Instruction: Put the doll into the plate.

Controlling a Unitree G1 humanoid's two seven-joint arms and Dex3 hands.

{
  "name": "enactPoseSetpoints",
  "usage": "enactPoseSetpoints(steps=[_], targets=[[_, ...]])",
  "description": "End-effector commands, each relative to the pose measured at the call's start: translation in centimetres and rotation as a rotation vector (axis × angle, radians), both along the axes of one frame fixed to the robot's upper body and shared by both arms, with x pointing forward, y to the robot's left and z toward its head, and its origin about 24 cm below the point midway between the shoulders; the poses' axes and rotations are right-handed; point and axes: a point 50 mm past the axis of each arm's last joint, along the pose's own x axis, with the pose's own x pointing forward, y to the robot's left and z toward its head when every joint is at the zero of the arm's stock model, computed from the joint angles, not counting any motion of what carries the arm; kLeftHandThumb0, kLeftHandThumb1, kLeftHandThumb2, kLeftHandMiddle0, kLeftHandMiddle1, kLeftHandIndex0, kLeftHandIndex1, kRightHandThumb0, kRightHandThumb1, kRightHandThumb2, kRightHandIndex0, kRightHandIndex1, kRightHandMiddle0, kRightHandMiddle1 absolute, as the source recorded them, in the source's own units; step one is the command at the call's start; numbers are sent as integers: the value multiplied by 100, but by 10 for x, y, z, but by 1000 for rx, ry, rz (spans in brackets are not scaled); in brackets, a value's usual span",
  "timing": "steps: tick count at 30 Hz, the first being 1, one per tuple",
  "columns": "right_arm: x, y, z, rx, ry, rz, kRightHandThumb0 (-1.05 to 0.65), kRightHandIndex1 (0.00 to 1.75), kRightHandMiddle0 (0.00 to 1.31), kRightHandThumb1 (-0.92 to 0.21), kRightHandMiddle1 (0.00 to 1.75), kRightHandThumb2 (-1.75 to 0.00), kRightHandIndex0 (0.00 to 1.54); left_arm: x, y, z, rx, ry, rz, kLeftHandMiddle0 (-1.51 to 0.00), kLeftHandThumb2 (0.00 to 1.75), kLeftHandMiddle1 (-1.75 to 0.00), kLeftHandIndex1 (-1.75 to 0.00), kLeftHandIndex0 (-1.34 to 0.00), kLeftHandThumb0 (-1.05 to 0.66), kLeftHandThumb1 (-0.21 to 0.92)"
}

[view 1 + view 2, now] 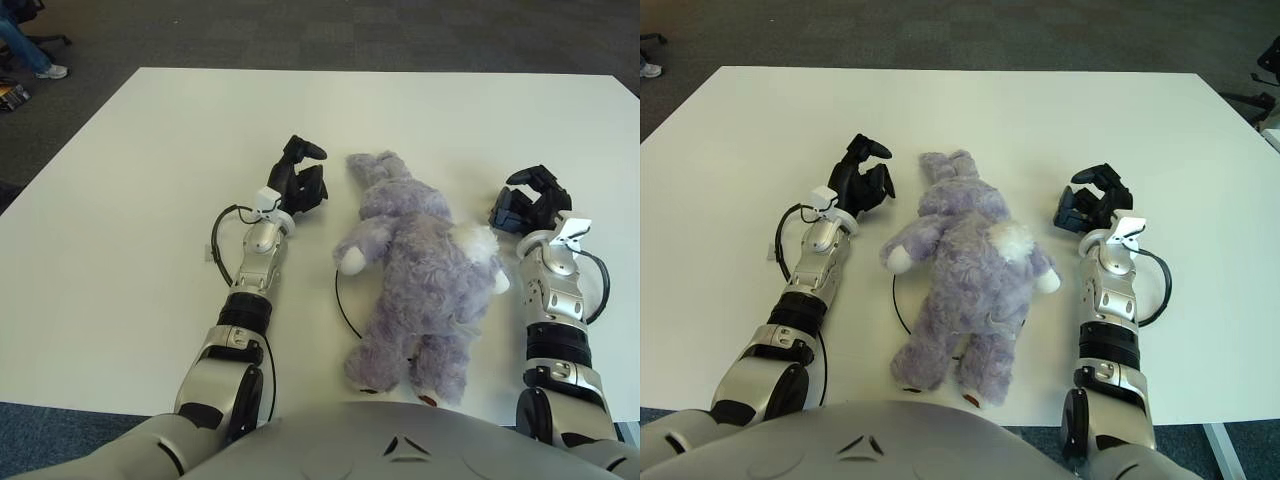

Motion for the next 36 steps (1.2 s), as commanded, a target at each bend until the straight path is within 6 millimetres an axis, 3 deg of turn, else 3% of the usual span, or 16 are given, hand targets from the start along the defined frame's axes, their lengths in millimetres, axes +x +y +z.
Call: enactPoseSetpoints(steps=[1,36], targets=[[-4,0,-18,12,104,2,-1,175,67,3,165,-169,89,-6,5,-15,-12,68,8,-99,80,-175,-175,-31,-37,72],[-3,-7,-26,66,74,10,-1,175,65,6,174,-174,91,-1,8,-25,33,219,51,-97,90,-175,-175,-36,-39,64]])
